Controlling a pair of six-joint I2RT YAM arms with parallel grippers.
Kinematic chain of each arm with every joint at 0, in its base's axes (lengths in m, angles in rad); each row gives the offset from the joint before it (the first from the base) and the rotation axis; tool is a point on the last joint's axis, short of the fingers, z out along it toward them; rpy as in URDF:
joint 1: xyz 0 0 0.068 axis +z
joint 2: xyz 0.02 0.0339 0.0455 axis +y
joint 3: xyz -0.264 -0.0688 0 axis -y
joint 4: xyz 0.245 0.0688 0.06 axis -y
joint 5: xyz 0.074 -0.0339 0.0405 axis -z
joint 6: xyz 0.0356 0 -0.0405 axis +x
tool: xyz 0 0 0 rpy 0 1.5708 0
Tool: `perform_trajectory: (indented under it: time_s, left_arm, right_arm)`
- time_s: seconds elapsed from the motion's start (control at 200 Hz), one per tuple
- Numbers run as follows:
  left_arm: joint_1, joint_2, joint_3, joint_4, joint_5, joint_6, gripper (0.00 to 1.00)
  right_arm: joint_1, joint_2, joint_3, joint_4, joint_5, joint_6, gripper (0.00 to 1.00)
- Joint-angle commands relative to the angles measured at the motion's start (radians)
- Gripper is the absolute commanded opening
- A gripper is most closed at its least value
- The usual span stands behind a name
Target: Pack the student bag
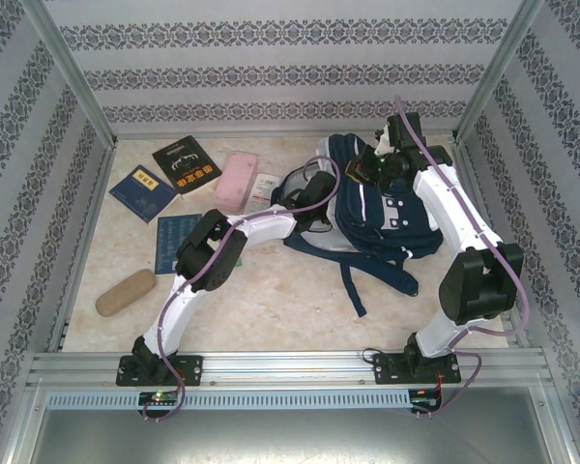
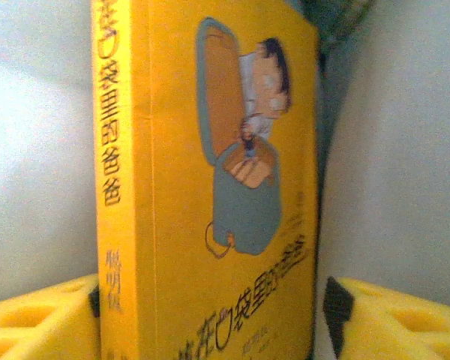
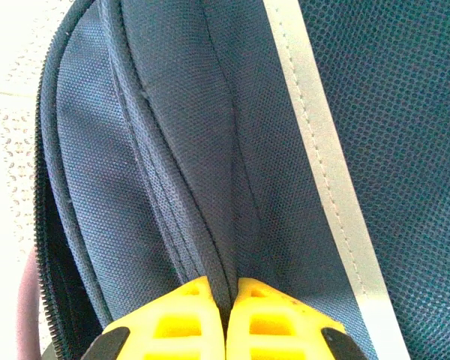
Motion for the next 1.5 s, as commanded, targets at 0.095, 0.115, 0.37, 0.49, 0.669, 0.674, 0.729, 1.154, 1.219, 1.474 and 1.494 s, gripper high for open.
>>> perform_trajectory:
  time_s: [0.095,0.115,0.37,0.49,0.669,0.674,0.729,1.154,1.219,1.474,1.494]
  left_arm:
    - [0.005,-0.153,-0.057,-0.143,-0.015,0.098,0.87]
    - [0.010,-0.165,-0.067,-0.149,-0.012,0.102,0.87]
    - [0.065,-0.372,-0.188,-0.337,-0.078,0.200,0.89]
    - [0.099,-0.495,-0.287,-0.417,-0.136,0.237,0.89]
    - [0.180,-0.664,-0.440,-0.549,-0.203,0.293,0.89]
    - [0.182,-0.669,-0.442,-0.550,-0.205,0.295,0.89]
    - [0.211,-0.719,-0.487,-0.578,-0.215,0.316,0.89]
    - [0.513,-0.935,-0.732,-0.721,-0.240,0.467,0.91]
    - [0.569,-0.925,-0.761,-0.709,-0.217,0.487,0.91]
    - [0.671,-0.831,-0.818,-0.672,-0.196,0.491,0.84]
    - [0.673,-0.823,-0.824,-0.664,-0.197,0.490,0.84]
  right_arm:
    - [-0.027,-0.060,-0.025,0.074,-0.056,-0.039,0.00]
    - [-0.029,-0.057,-0.026,0.071,-0.054,-0.044,0.00]
    - [-0.037,-0.006,-0.040,0.038,-0.008,-0.135,0.00]
    - [-0.028,0.018,-0.051,0.024,0.037,-0.178,0.00]
    - [0.011,0.047,-0.073,0.028,0.098,-0.221,0.00]
    - [0.011,0.047,-0.073,0.028,0.098,-0.221,0.00]
    - [0.027,0.058,-0.077,0.031,0.115,-0.230,0.00]
    - [0.216,0.025,-0.087,0.080,0.319,-0.202,0.50]
    - [0.256,0.023,-0.092,0.104,0.307,-0.186,0.50]
    - [0.450,0.102,-0.081,0.173,0.281,-0.121,0.47]
    - [0.462,0.109,-0.081,0.178,0.278,-0.118,0.47]
